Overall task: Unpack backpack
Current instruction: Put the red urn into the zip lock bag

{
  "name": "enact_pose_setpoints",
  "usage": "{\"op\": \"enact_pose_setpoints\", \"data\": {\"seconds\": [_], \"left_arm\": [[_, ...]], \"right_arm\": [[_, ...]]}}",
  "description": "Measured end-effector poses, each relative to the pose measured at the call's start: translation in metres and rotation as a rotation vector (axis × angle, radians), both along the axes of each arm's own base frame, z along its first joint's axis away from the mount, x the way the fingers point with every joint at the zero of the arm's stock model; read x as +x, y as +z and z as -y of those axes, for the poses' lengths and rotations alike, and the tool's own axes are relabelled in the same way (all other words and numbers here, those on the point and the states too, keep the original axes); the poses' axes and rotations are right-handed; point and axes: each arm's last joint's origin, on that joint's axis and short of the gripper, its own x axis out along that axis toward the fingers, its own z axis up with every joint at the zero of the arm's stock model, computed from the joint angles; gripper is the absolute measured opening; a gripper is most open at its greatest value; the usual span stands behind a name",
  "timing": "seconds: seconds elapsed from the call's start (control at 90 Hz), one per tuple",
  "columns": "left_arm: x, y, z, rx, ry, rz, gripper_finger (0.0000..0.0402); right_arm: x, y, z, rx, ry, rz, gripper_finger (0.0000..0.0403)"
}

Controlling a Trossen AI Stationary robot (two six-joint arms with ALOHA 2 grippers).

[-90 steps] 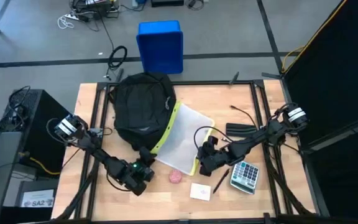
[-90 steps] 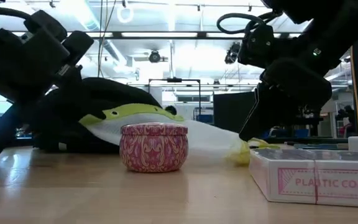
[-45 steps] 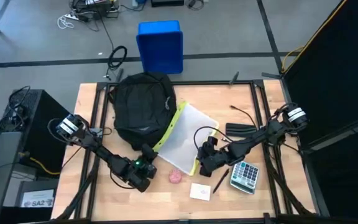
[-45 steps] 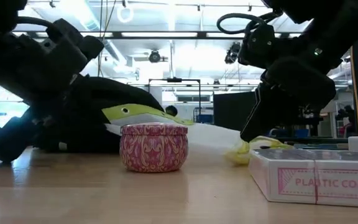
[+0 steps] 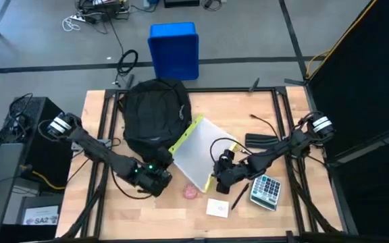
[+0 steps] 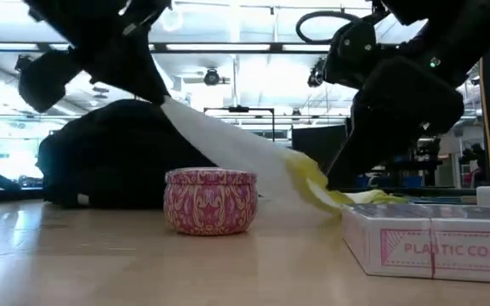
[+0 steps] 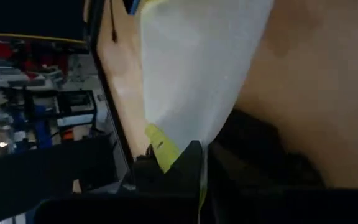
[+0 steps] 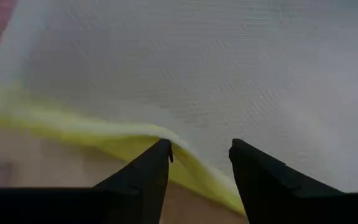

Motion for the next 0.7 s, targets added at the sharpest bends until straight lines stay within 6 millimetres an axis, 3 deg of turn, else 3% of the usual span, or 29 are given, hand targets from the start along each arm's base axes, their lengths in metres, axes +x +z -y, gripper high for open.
{"op": "enact_pose_setpoints", "data": {"seconds": [0.211,0.5,0.7], "left_arm": [[0.003,0.023,-0.018,-0.061,-0.05,-0.011,0.0],[0.025,0.043,-0.008,-0.063,-0.317,0.131,0.0],[0.021,0.038,-0.034,-0.063,-0.159,0.053,0.0]], "right_arm": [[0.0,0.0,0.0,0.0,0.0,0.0,0.0146],[0.001,0.0,0.002,-0.001,-0.008,0.007,0.0143],[0.003,0.001,0.001,0.006,-0.008,0.027,0.0142]]}}
